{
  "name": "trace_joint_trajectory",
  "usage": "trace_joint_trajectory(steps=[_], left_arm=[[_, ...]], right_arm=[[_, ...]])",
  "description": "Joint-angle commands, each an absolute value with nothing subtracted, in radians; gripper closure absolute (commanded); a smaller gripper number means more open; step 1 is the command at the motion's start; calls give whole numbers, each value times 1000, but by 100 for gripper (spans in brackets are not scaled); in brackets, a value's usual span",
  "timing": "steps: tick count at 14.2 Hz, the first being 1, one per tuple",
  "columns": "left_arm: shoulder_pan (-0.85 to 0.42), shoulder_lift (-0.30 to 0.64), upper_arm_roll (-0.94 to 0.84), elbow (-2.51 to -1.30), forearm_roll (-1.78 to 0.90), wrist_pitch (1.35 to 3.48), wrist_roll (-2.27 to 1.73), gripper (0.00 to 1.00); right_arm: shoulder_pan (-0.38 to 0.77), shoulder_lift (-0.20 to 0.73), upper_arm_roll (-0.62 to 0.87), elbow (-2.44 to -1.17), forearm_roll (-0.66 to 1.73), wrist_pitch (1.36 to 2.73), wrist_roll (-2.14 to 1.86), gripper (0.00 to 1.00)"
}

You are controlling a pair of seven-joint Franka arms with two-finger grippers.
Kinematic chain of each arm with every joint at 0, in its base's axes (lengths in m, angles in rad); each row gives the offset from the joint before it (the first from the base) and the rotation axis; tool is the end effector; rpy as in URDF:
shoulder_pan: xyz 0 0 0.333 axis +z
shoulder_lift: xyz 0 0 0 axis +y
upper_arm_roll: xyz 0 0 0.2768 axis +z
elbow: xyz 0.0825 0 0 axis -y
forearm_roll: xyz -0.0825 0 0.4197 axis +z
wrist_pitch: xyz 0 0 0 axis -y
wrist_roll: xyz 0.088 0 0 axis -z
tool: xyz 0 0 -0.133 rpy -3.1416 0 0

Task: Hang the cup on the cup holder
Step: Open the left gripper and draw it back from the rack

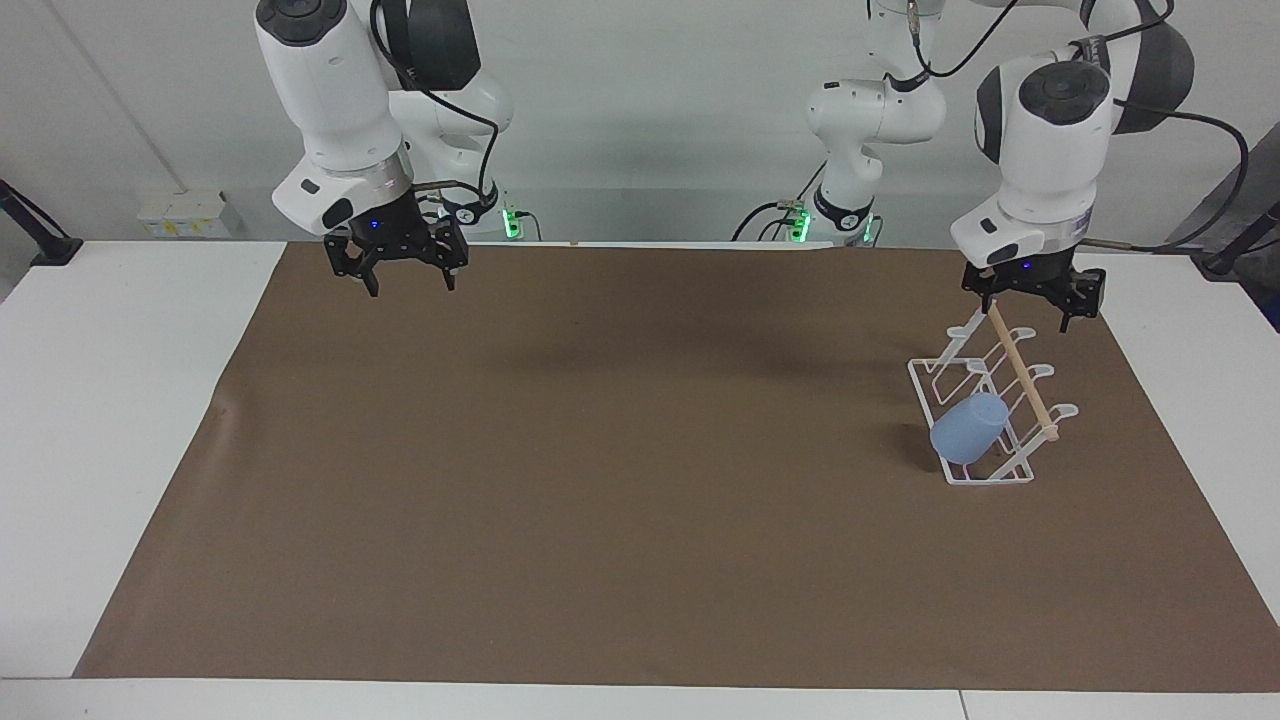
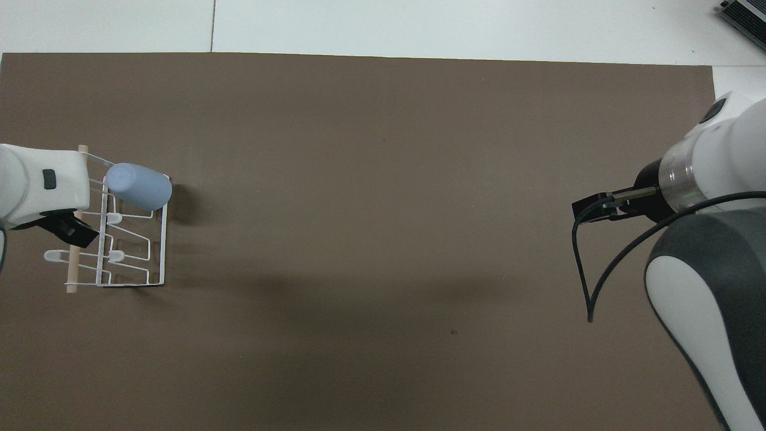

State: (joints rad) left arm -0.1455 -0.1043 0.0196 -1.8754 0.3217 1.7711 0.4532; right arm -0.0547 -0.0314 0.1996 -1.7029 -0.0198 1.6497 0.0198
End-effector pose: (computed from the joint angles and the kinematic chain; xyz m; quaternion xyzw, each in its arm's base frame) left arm 0.5701 -0.0359 0.4868 -0.9370 0.3125 0.0254 0.1539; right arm 0.5789 0.0831 0.5169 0.9978 0.0633 -0.0101 0.0139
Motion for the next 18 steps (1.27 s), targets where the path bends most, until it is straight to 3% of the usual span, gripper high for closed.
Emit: trace_joint_trajectory(steps=[1,7,11,18], left_arm=[[-138,-100,14,-1763,221,1663,372,0],[-66,-75,14,-1649,26,1568,258,0],[-49,-9,11,-1501,-23,1444,198,0],[-52,-32,11,-1525,-20,1437,184,0]], right_arm=[[-69,-57,206,-1732,-2,1664,29,0],[-69,-57,206,-1732,0,1664,29,0],[-69,-57,206,-1732,0,1664,29,0],[-69,-57,206,-1732,0,1663,29,0]])
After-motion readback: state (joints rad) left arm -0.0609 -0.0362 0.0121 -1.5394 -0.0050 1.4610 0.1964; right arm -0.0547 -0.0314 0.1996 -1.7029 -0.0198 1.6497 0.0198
